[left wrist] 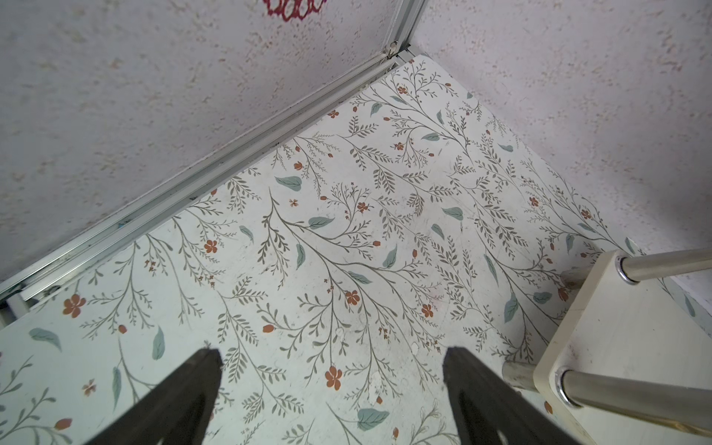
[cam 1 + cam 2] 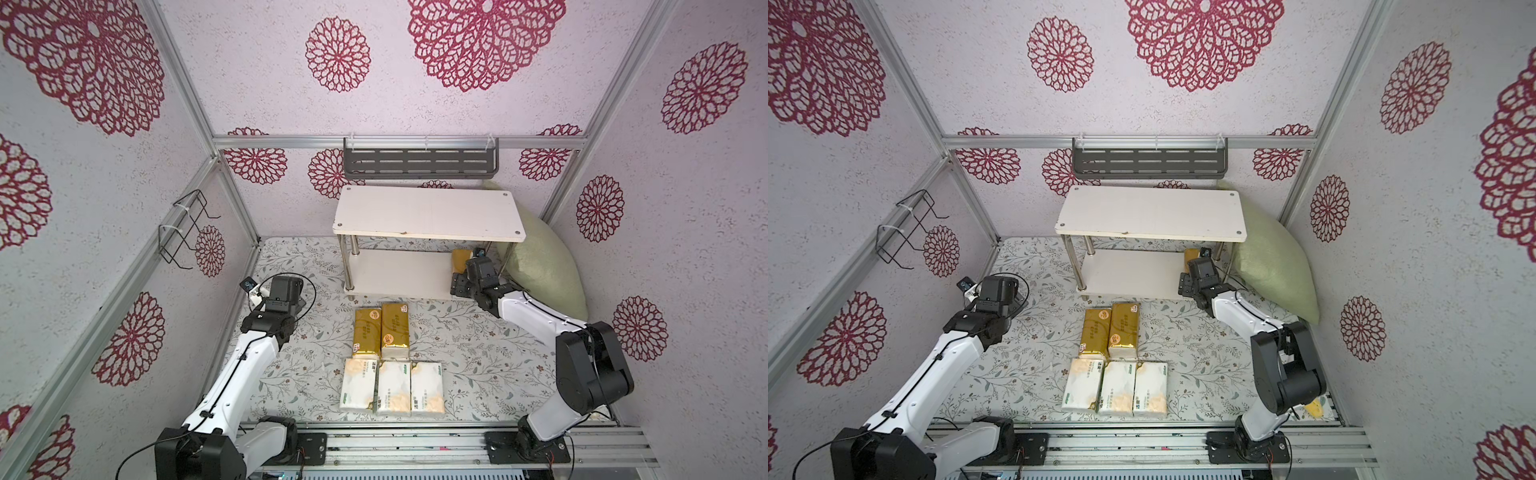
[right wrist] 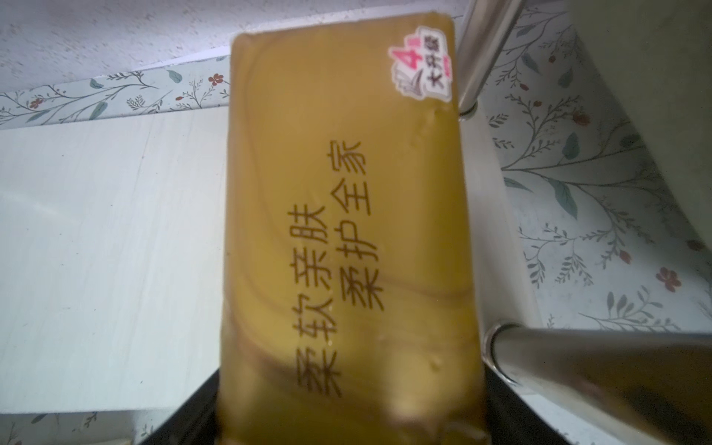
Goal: Place the tissue boxes on the shelf by color
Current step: Place a box of tissues on the shelf.
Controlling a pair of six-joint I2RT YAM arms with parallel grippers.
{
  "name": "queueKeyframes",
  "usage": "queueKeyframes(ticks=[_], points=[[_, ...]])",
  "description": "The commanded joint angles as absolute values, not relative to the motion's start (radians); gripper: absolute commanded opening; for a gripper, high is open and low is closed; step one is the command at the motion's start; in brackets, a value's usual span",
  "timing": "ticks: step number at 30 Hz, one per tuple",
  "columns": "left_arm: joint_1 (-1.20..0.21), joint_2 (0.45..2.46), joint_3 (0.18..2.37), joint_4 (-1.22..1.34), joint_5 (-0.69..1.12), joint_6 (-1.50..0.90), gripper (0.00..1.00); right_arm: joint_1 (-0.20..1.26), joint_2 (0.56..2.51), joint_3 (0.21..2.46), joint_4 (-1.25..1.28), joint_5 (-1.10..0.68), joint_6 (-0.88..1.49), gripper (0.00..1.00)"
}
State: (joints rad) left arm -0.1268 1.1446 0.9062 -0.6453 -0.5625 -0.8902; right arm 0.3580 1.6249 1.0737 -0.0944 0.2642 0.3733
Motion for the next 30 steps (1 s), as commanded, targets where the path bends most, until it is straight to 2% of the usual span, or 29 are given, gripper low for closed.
queueKeyframes(ticks=[1, 30], points=[[-0.137, 1.126, 0.904, -0.658, -0.569, -0.884, 0.97, 0.346, 1.630, 1.111, -0.040, 0.263, 0.356, 0.80], [-0.137, 1.120, 0.908, -0.661, -0.566, -0.874, 0.97, 0.330, 1.741, 1.173, -0.011, 0.235, 0.371, 0.85]])
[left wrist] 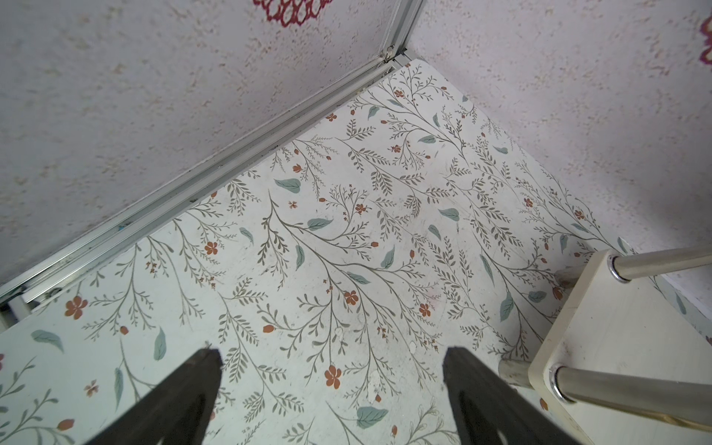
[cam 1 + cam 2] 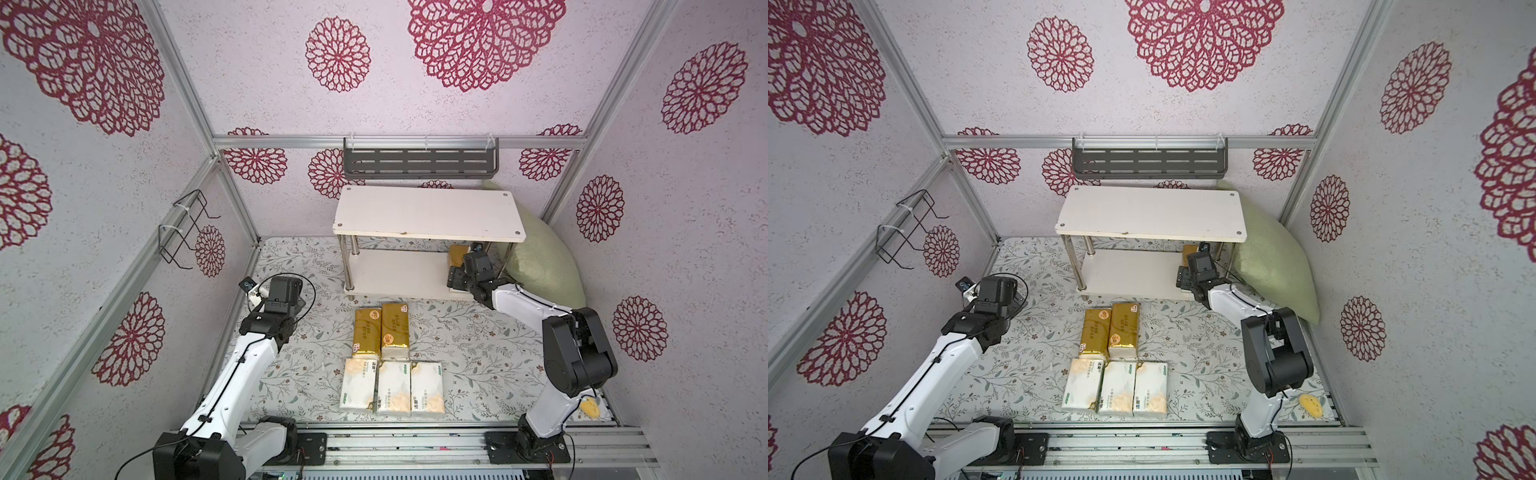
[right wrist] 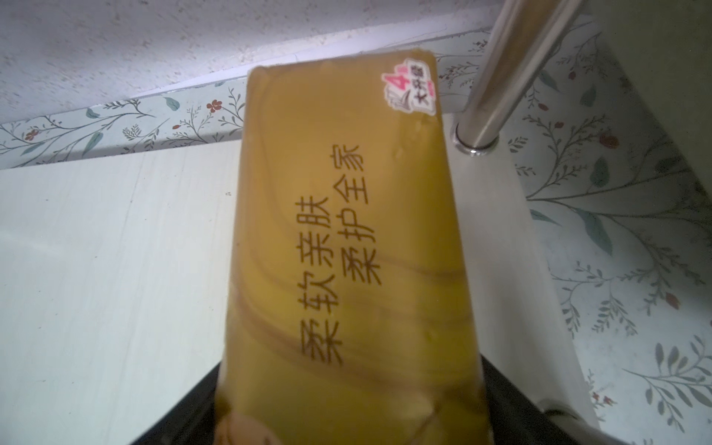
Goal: Place the tissue boxes on the shelf by color
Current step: Place a box of tissues on the shelf.
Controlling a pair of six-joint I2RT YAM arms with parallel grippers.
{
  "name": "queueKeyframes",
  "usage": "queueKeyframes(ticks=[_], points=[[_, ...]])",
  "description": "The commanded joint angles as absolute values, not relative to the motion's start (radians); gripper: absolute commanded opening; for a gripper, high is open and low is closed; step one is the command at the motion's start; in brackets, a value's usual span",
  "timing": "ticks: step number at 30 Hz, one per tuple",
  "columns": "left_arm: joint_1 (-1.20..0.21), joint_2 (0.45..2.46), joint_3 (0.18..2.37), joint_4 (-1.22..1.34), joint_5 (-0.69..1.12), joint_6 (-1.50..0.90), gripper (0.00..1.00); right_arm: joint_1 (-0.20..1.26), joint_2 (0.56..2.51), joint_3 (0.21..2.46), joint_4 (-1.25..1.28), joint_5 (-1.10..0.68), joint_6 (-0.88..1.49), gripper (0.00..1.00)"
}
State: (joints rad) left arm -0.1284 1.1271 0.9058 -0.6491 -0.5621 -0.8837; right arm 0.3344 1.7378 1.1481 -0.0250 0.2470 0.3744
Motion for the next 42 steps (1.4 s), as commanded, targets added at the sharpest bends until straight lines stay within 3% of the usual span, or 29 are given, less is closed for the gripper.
queueKeyframes(ticks=[1, 11, 42], points=[[-0.137, 1.120, 0.907, -0.661, -0.566, -0.874, 0.97, 0.330, 1.738, 1.173, -0.011, 0.236, 0.373, 0.87], [-0.138, 1.126, 0.909, -0.652, -0.538, -0.858, 0.97, 0.330, 1.690, 1.167, -0.012, 0.222, 0.374, 0.99], [-0.144, 1.126, 0.896, -0.644, -0.535, -0.850, 0.97, 0.405, 1.471, 1.053, -0.061, 0.267, 0.367, 0.99]])
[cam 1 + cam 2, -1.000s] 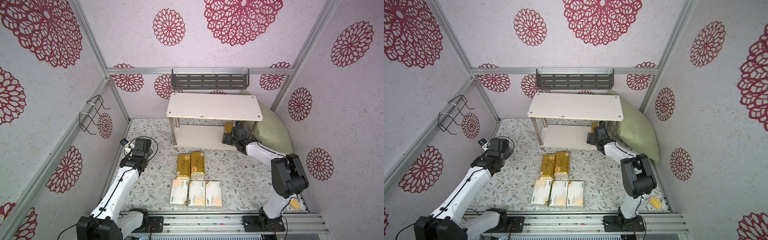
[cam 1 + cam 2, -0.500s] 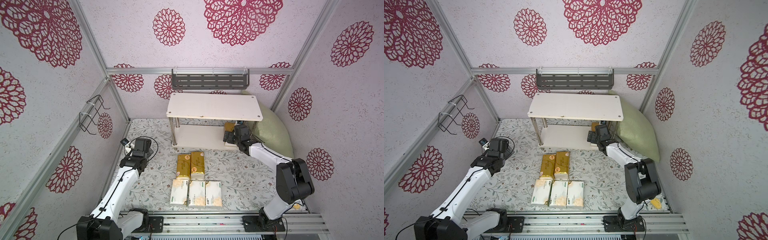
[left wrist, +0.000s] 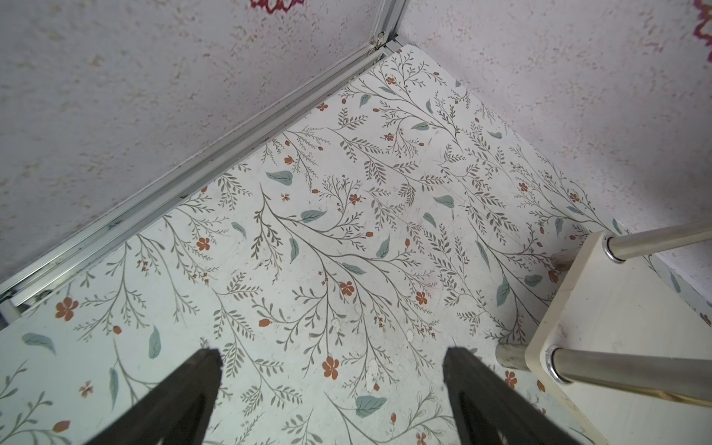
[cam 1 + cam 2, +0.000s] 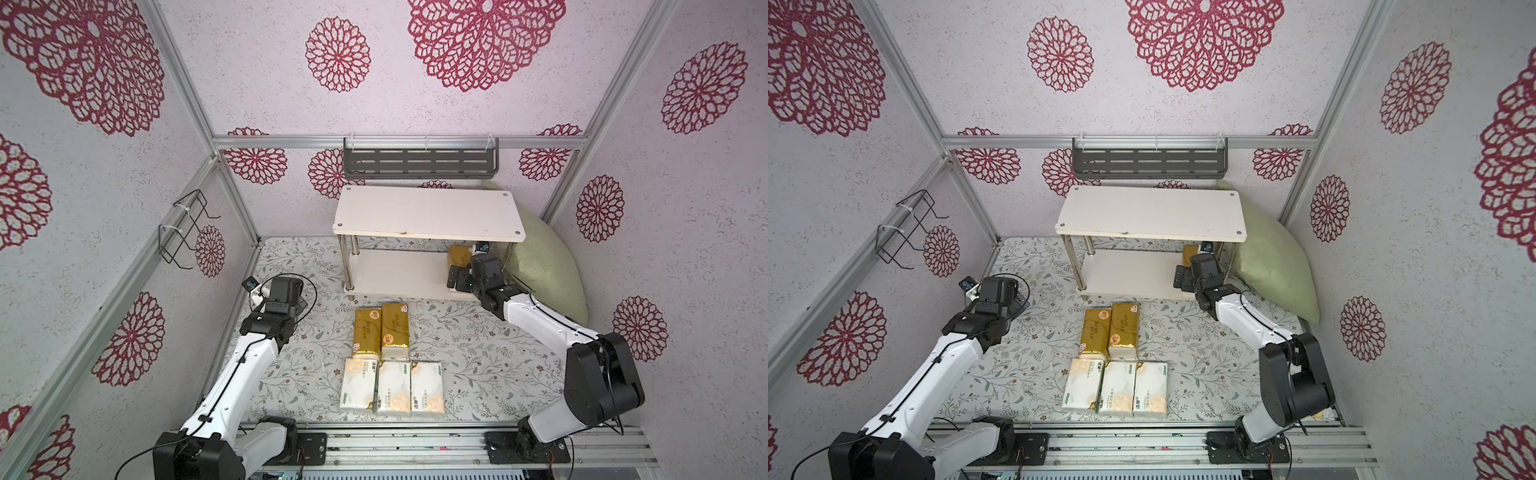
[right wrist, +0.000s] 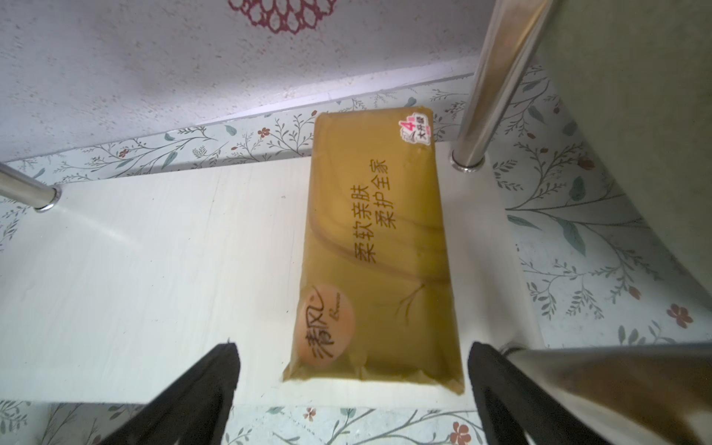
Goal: Place the tissue boxes on the shelf by color
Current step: Place a box of tissues on the shelf.
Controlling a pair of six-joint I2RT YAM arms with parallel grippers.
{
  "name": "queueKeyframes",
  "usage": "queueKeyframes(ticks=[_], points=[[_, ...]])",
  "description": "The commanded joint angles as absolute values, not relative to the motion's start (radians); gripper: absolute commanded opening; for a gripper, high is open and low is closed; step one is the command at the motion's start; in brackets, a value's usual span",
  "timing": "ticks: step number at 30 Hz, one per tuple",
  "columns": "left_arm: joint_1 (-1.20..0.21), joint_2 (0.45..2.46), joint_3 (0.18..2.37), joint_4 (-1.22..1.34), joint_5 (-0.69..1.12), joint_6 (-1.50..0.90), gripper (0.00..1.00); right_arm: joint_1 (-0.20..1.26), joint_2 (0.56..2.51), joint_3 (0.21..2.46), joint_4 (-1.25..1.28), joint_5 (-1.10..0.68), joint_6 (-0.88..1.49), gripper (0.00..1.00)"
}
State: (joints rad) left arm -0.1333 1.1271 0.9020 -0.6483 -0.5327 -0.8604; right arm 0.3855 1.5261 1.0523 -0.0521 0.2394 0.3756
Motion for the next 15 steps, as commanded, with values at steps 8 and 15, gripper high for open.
queueKeyframes(ticks=[8, 15], points=[[-0.144, 1.135, 0.893, -0.637, -0.537, -0.847, 0.97, 0.498, 1.391, 1.022, -0.085, 0.272, 0.385, 0.99], [-0.144, 1.140, 0.884, -0.633, -0.549, -0.842, 0.97, 0.653, 1.349, 0.966, -0.102, 0.299, 0.469, 0.99]])
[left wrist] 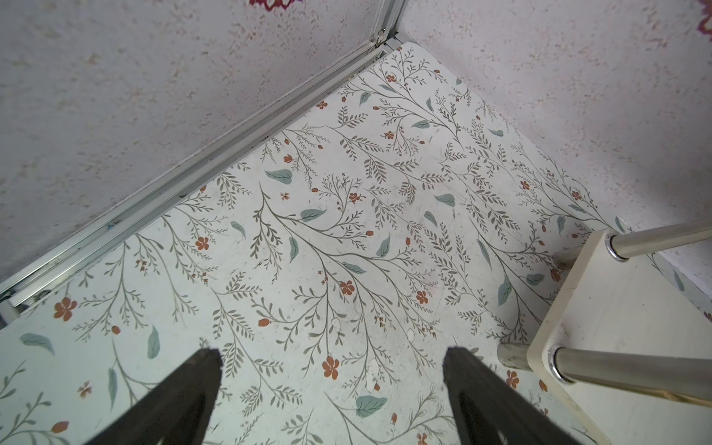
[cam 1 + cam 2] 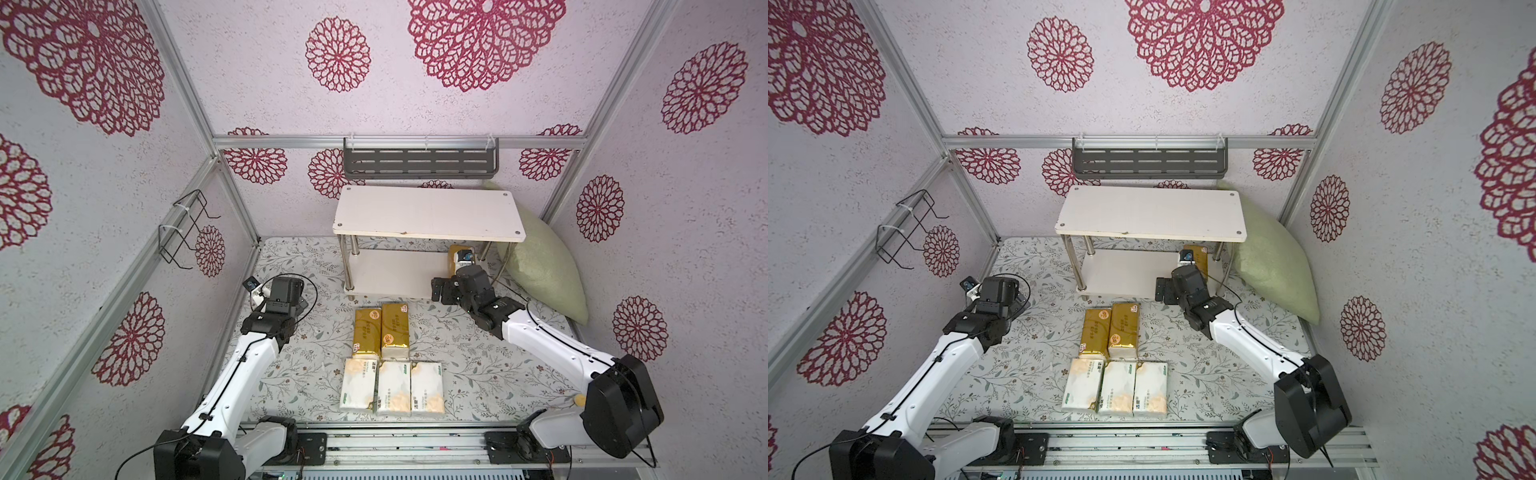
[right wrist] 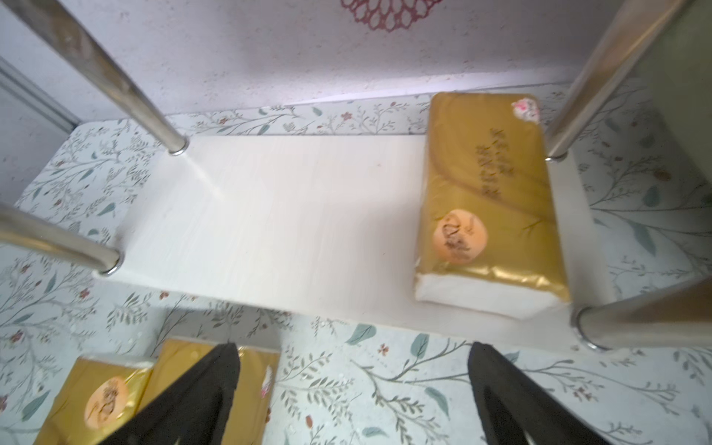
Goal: Place the tissue boxes on the shelf by color
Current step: Place a box of tissues on the shelf, then pick up the box of tissues from the center of the board.
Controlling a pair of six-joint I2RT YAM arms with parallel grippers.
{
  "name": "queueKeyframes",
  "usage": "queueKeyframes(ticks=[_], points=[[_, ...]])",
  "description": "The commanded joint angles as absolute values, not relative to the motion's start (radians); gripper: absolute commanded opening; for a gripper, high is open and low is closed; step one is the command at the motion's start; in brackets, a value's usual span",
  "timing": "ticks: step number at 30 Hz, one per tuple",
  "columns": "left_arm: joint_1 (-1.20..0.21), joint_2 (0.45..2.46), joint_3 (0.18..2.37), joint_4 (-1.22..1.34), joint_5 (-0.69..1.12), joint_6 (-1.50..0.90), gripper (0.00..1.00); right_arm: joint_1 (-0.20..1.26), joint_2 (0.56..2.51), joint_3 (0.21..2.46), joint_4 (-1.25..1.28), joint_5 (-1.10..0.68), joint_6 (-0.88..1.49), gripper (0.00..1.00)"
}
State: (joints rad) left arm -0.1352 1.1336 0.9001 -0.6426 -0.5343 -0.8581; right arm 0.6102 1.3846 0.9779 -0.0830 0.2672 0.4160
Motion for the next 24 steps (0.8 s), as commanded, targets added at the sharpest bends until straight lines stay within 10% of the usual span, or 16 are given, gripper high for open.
queueKeyframes(ticks=[1, 24], points=[[-0.144, 1.142, 0.885, -0.633, -0.550, -0.842, 0.97, 0.679, 1.346, 0.956, -0.097, 0.302, 0.487, 0.99], [-0.144, 1.148, 0.871, -0.632, -0.553, -0.853, 0.97, 0.984, 1.561, 0.956, -0.045, 0.273, 0.643, 0.99]])
